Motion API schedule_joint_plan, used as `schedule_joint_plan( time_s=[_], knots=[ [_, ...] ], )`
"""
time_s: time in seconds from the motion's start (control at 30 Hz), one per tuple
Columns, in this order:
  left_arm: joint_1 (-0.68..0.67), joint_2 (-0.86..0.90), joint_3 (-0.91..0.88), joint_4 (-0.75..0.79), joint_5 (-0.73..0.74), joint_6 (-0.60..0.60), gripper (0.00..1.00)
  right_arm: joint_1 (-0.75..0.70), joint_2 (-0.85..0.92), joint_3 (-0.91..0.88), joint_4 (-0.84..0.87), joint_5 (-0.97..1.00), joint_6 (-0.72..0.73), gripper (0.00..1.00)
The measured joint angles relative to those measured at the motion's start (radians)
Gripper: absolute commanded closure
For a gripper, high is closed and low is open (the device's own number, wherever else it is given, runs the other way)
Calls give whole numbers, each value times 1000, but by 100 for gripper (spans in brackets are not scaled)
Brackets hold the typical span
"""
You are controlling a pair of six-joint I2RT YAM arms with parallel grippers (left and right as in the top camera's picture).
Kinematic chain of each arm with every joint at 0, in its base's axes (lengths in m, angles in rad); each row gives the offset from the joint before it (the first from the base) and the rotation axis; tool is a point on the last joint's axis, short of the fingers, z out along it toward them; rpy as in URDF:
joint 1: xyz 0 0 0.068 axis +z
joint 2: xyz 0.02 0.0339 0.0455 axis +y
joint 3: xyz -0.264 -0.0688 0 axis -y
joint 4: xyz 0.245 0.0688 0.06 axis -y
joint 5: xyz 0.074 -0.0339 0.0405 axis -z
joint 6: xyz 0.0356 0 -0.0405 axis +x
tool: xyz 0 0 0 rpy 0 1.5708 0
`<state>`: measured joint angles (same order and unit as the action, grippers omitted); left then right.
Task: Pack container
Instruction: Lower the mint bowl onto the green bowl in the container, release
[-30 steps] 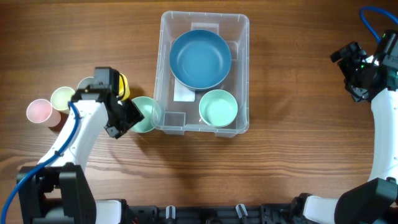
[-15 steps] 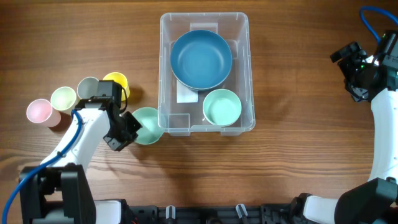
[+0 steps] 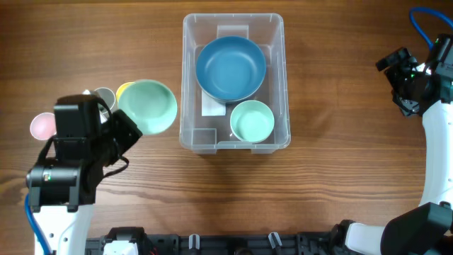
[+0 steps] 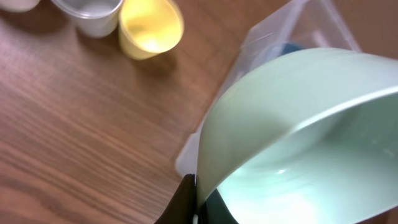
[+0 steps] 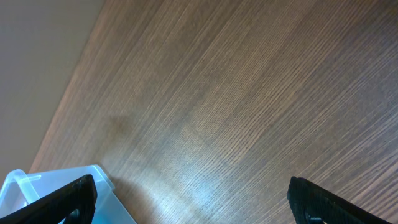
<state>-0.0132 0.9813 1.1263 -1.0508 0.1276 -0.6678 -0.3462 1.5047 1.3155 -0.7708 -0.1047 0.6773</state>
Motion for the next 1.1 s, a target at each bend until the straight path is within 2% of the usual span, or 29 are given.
schedule_joint_plan(
  time_s=[0.2, 0.37, 0.5, 0.53, 0.67, 0.83, 0.93, 1.03, 1.1],
  knots=[
    [-49, 112, 32, 119, 50, 17, 96, 0, 0, 0, 0, 0, 0, 0],
    [-309, 332, 32, 327, 126, 54, 96, 0, 0, 0, 0, 0, 0, 0],
    [-451, 513, 33, 403, 137, 65, 96, 0, 0, 0, 0, 0, 0, 0],
    [-474, 559, 33, 409, 137, 65, 92, 0, 0, 0, 0, 0, 0, 0],
    [-511, 626, 33, 426, 137, 73, 66, 0, 0, 0, 0, 0, 0, 0],
    [-499, 629, 63, 389, 148, 83, 54, 0, 0, 0, 0, 0, 0, 0],
    [-426, 621, 198, 215, 148, 109, 51, 0, 0, 0, 0, 0, 0, 0],
    [-296, 569, 318, 99, 130, 122, 65, 0, 0, 0, 0, 0, 0, 0],
    [-198, 518, 356, 105, 146, 132, 64, 0, 0, 0, 0, 0, 0, 0]
  ],
)
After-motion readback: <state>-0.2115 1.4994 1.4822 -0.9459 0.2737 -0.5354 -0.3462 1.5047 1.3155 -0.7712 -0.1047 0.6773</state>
